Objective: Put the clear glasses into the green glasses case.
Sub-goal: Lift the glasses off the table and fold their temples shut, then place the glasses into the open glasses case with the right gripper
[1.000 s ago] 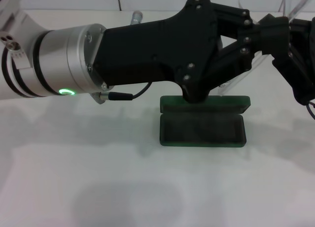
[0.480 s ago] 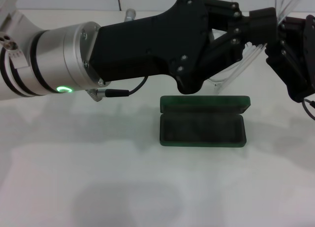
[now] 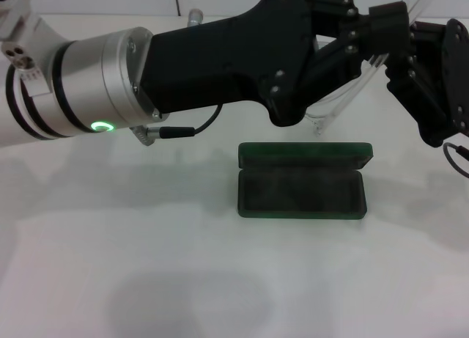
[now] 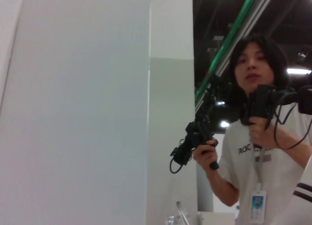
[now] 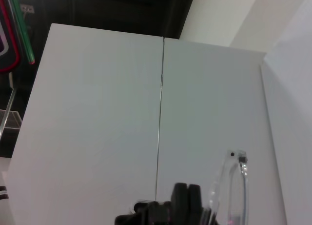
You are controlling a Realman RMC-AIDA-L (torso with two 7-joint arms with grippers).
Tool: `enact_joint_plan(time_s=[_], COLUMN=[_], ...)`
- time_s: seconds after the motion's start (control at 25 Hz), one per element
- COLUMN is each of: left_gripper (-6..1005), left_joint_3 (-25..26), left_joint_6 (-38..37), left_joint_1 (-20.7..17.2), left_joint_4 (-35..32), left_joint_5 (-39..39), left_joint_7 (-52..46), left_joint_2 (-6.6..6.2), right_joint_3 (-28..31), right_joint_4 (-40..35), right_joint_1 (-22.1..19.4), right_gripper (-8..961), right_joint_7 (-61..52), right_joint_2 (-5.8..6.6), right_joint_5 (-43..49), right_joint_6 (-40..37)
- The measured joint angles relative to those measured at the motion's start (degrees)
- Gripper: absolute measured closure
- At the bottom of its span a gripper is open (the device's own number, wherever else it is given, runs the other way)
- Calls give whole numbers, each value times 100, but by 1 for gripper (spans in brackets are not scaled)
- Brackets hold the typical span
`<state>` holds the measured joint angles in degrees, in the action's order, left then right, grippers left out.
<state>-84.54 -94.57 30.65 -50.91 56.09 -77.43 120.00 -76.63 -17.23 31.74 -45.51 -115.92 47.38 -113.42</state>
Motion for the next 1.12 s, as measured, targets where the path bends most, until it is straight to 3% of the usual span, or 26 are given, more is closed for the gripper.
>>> enact_joint_plan(time_s=[0.88, 1.12], left_gripper=[940, 940], left_joint_3=[-14, 229], left_joint_6=[-109, -616], left_joint_1=[-62, -285], left_joint_4=[-9, -57], left_joint_5=[50, 241], left_joint_7=[42, -40], left_joint_2=[-15, -169], right_joint_3=[12, 185], right_joint_4=[7, -48], right_joint_1=[-92, -178], right_gripper=[898, 898], right_joint_7=[60, -39], right_joint_2=[5, 87], right_joint_5=[-96, -120], right_joint_6=[13, 21])
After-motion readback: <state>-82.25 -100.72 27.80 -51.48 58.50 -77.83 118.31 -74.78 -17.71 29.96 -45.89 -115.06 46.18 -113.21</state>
